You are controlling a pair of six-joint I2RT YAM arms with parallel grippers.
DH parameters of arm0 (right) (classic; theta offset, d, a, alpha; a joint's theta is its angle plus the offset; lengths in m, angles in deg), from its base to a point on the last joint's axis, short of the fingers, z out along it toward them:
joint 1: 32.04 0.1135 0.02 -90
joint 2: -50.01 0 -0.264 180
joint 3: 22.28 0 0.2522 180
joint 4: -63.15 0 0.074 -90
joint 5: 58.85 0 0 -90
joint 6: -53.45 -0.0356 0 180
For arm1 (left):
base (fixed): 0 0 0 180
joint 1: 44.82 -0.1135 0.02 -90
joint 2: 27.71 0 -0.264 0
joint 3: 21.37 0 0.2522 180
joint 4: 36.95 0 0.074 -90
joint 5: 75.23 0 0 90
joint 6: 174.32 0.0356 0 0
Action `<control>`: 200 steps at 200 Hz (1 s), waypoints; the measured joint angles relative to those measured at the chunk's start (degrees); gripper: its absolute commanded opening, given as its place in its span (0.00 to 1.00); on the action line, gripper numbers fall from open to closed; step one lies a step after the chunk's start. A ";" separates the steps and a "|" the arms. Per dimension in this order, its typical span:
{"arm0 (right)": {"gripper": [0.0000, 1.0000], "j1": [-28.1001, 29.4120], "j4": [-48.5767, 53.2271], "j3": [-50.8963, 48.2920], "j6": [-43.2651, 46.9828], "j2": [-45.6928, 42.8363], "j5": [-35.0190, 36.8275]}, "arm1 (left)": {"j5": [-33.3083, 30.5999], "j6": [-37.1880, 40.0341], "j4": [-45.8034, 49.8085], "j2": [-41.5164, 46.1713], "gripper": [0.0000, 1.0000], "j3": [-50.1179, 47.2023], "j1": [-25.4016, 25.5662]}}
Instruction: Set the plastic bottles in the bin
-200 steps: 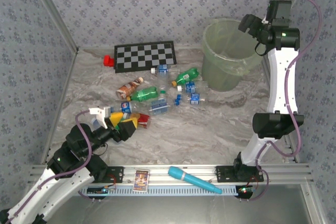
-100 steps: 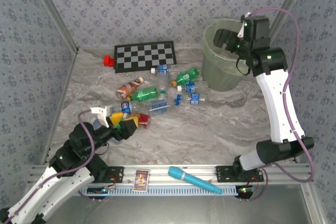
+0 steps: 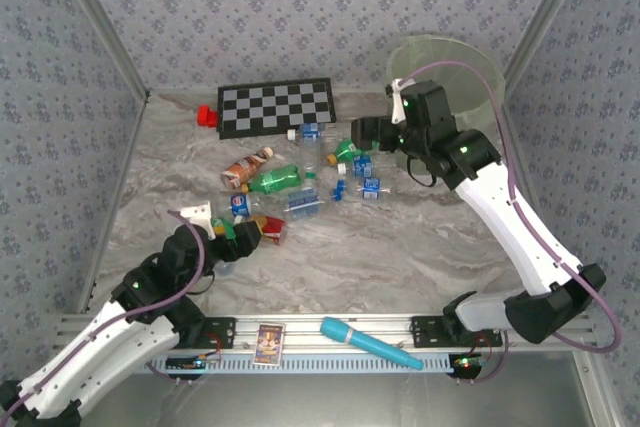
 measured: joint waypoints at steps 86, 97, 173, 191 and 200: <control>1.00 9.88 -6.47 -11.93 0.00 -3.85 -0.76 | -13.40 -18.40 13.03 -0.24 0.77 -2.54 -0.02; 1.00 10.67 -6.75 -12.15 0.02 -3.85 -0.74 | -14.47 -20.55 13.70 -0.24 0.72 -3.15 -0.02; 1.00 11.82 -7.17 -13.64 0.26 -5.35 0.74 | -13.25 -28.85 13.66 -5.40 0.67 -9.38 -1.66; 1.00 11.85 -7.21 -13.64 0.26 -5.53 0.79 | -11.96 -29.33 12.79 -6.80 0.67 -10.58 -3.19; 1.00 11.82 -7.21 -13.66 0.26 -5.57 0.81 | -11.43 -29.33 11.98 -7.10 0.66 -11.15 -4.02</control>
